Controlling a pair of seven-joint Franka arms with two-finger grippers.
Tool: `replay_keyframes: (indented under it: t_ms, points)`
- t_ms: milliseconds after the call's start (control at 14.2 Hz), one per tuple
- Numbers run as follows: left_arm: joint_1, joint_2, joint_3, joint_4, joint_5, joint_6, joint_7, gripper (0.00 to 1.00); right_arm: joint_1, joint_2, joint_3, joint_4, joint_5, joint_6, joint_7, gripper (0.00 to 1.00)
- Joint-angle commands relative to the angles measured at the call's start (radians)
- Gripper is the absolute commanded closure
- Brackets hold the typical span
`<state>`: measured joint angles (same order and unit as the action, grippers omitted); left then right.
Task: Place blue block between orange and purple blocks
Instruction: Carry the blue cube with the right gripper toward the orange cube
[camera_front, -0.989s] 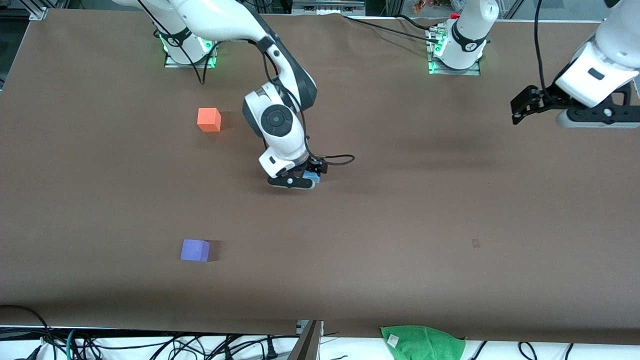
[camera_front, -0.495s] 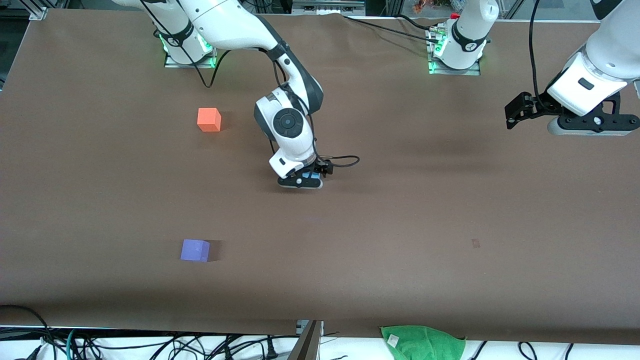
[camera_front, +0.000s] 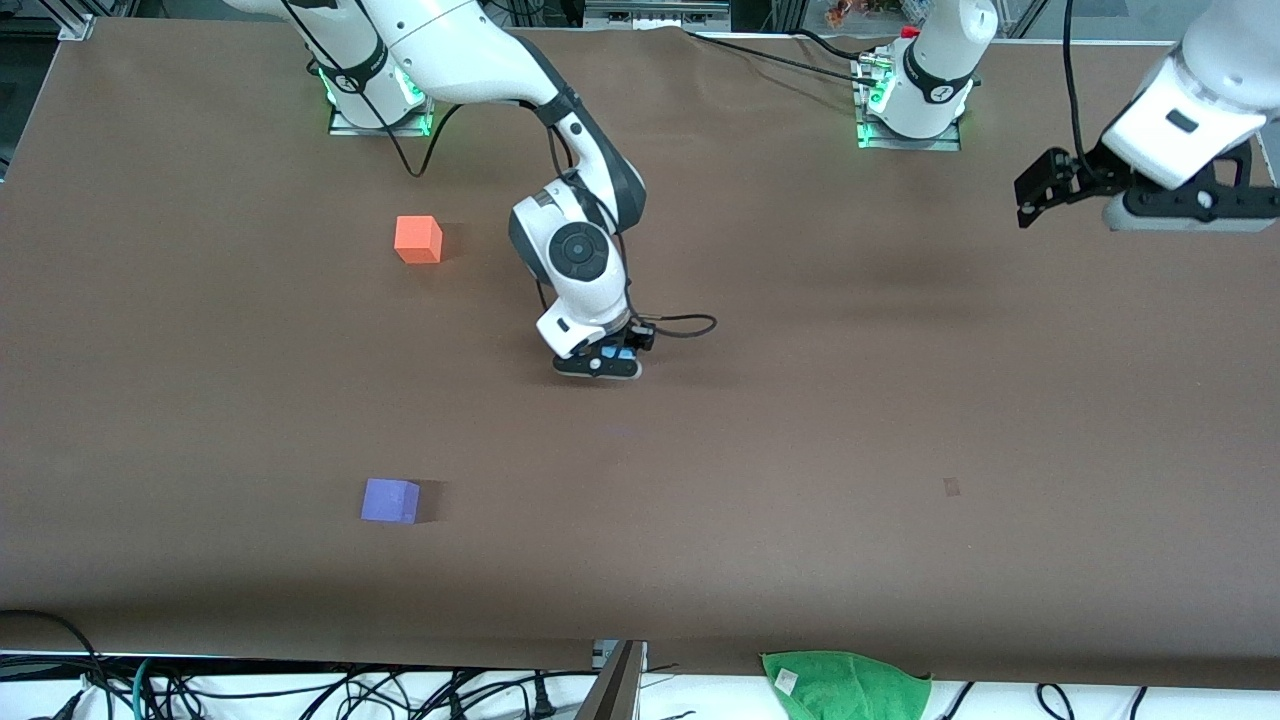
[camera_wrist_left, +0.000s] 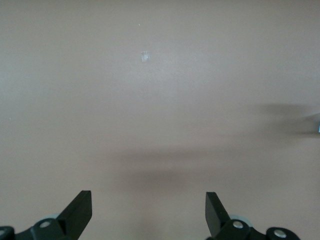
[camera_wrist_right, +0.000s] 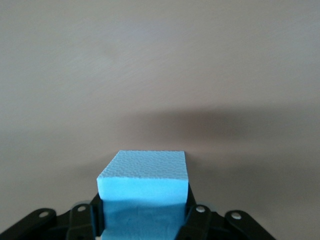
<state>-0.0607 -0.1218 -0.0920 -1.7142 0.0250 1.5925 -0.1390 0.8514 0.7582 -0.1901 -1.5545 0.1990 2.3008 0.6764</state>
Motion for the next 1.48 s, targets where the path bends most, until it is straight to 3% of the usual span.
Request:
replay_keyframes:
  t_ms: [0,212,353,424,565,848,1130,1201,1272,1413]
  points:
    - [0.005,0.008,0.003,-0.016,-0.014,0.050,0.002,0.00,-0.011,-0.092,-0.128,-0.018,-0.006,-0.163,-0.194,0.95]
    - [-0.001,0.002,-0.008,-0.016,-0.023,0.040,-0.008,0.00,-0.012,-0.157,-0.271,-0.062,-0.001,-0.267,-0.418,0.94]
    - [-0.005,0.011,-0.008,-0.018,-0.023,0.043,-0.013,0.00,-0.032,-0.227,-0.372,-0.193,0.019,-0.249,-0.599,0.94]
    - [0.004,0.008,-0.006,-0.018,-0.025,0.043,-0.013,0.00,-0.052,-0.256,-0.387,-0.263,0.042,-0.224,-0.656,0.93]
    - [0.004,0.010,-0.006,-0.015,-0.024,0.049,-0.014,0.00,-0.057,-0.290,-0.387,-0.370,0.051,-0.144,-0.658,0.93]
    - [0.004,0.059,-0.005,0.004,-0.019,0.064,-0.010,0.00,-0.054,-0.286,-0.381,-0.456,0.120,-0.034,-0.652,0.93]
    - [0.010,0.161,0.005,0.138,-0.022,0.054,-0.014,0.00,-0.040,-0.277,-0.355,-0.501,0.125,0.056,-0.652,0.82]
    - [0.009,0.177,0.005,0.145,-0.020,0.044,-0.014,0.00,-0.040,-0.272,-0.350,-0.512,0.126,0.081,-0.652,0.63]
    - [0.010,0.188,0.005,0.143,-0.020,0.041,-0.013,0.00,-0.040,-0.264,-0.348,-0.512,0.125,0.091,-0.652,0.01]
    - [0.013,0.194,0.005,0.136,-0.019,0.009,-0.013,0.00,-0.040,-0.272,-0.351,-0.489,0.125,0.078,-0.658,0.00]
